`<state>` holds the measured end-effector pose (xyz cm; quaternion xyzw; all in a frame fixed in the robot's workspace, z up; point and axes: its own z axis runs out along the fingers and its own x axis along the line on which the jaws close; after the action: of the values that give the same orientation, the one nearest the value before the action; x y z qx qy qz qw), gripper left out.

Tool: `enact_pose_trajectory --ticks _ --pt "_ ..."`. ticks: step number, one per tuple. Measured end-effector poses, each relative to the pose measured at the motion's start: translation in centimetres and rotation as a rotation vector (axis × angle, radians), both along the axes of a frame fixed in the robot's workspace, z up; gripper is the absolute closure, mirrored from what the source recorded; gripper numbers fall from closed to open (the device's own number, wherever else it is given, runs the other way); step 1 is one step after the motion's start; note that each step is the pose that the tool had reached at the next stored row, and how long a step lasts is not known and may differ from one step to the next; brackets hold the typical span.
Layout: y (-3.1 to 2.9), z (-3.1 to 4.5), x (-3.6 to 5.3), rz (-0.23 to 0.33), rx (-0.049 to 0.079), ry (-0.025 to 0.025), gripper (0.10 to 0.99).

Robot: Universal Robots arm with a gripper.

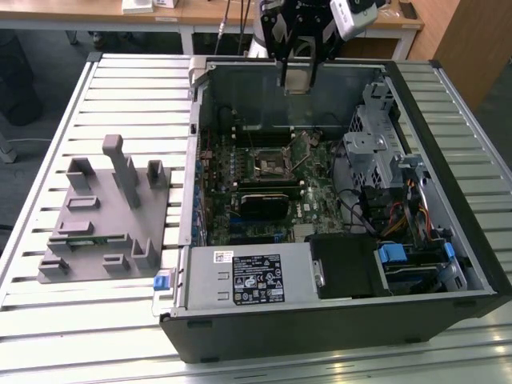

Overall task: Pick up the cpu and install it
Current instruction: 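Place the cpu into insertion slot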

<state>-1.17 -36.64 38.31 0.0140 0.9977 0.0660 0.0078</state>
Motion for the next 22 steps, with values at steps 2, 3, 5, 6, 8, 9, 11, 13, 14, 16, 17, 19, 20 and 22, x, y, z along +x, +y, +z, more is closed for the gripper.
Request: enact_pose_trajectory --ticks 2,3,5,6,8,9,11,13,14,16,17,19,20,22 --pt "0.00 0.00 0.03 -0.002 -0.001 0.0000 0.557" --pt "0.00 -0.01 0.03 -0.006 -0.001 0.0000 0.557" --pt "0.00 -0.03 0.03 -0.026 -0.001 0.0000 0.557" --pt "0.00 -0.05 0.03 -0.042 -0.001 0.0000 0.557" --pt "0.00 -0.08 0.03 -0.078 -0.001 -0.0001 0.557" --pt "0.00 -0.10 0.03 -0.096 -0.001 -0.0001 0.557" --pt "0.00 -0.13 0.03 -0.130 -0.001 -0.0002 0.557" --pt "0.00 -0.17 0.03 -0.164 -0.001 -0.0004 0.557" --pt "0.00 -0.19 0.03 -0.180 -0.001 -0.0004 0.557" --pt "0.00 -0.22 0.03 -0.214 -0.001 -0.0006 0.557" --pt "0.00 -0.24 0.03 -0.231 -0.001 -0.0006 0.557" --pt "0.00 -0.27 0.03 -0.261 -0.001 -0.0007 0.557" --pt "0.00 -0.29 0.03 -0.277 -0.001 -0.0008 0.557" --pt "0.00 -0.32 0.03 -0.307 -0.002 -0.0010 0.557"
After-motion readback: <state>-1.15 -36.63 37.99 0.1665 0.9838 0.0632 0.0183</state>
